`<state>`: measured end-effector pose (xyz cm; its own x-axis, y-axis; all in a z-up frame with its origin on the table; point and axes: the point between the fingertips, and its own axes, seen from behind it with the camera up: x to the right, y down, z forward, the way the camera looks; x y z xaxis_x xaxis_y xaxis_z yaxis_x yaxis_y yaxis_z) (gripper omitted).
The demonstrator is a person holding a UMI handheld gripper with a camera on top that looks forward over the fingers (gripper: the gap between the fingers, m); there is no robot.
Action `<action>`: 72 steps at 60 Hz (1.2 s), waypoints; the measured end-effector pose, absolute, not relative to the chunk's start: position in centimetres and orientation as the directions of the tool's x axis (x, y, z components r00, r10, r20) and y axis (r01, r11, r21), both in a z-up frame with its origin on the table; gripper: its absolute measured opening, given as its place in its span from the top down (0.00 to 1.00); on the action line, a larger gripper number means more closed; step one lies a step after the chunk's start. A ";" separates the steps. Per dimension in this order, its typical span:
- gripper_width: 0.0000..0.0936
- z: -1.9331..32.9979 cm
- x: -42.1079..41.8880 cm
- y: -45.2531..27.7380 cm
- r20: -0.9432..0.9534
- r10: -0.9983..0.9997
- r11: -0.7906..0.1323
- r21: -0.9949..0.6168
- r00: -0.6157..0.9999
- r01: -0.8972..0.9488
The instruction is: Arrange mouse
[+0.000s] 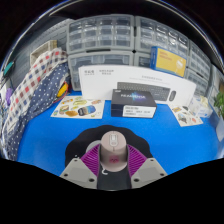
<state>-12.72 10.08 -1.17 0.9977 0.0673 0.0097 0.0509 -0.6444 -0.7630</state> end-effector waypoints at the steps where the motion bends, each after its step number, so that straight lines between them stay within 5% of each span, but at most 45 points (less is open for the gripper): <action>1: 0.64 -1.2 -12.7 10.0 0.013 0.070 -0.647 -0.760 0.997 0.055; 19: 0.48 -0.9 -13.2 9.7 -0.044 0.028 -0.676 -0.737 0.999 -0.014; 26: 0.05 2.0 -12.7 9.4 -0.065 -0.016 -0.645 -0.762 0.998 -0.060; 50: 0.08 16.7 -9.7 2.3 -0.054 -0.075 -0.564 -0.821 0.996 -0.087; 72: 0.07 24.9 -4.0 -6.7 -0.029 -0.025 -0.488 -0.872 0.999 -0.037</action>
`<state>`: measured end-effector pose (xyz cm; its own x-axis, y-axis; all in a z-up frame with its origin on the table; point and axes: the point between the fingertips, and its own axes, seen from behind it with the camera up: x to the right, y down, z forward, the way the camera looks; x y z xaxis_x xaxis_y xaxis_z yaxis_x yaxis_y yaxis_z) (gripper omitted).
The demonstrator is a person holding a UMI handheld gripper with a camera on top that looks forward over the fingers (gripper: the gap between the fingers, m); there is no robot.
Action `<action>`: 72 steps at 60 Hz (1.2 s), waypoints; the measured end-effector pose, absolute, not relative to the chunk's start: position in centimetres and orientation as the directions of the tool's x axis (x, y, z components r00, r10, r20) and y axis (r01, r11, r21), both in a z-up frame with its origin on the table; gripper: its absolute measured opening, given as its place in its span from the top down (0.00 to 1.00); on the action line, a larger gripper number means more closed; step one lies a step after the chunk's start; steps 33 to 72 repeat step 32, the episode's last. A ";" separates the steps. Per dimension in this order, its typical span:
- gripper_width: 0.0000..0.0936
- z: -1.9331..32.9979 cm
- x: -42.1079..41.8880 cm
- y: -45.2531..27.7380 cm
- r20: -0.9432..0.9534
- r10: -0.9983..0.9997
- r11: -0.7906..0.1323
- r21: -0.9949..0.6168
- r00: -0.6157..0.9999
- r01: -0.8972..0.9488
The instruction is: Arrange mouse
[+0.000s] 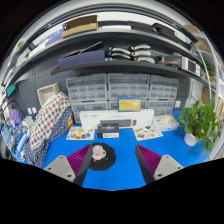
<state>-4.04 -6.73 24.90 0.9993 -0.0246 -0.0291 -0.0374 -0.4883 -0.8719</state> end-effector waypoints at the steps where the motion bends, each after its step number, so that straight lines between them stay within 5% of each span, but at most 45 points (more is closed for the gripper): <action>1: 0.08 25.0 -3.8 -7.2 -0.028 -0.024 -0.488 -0.872 0.999 -0.036; 24: 0.08 26.0 0.1 -14.2 -0.033 -0.020 -0.463 -0.886 0.999 -0.039; 72: 0.08 26.6 1.1 -15.0 -0.027 -0.028 -0.448 -0.893 0.999 -0.037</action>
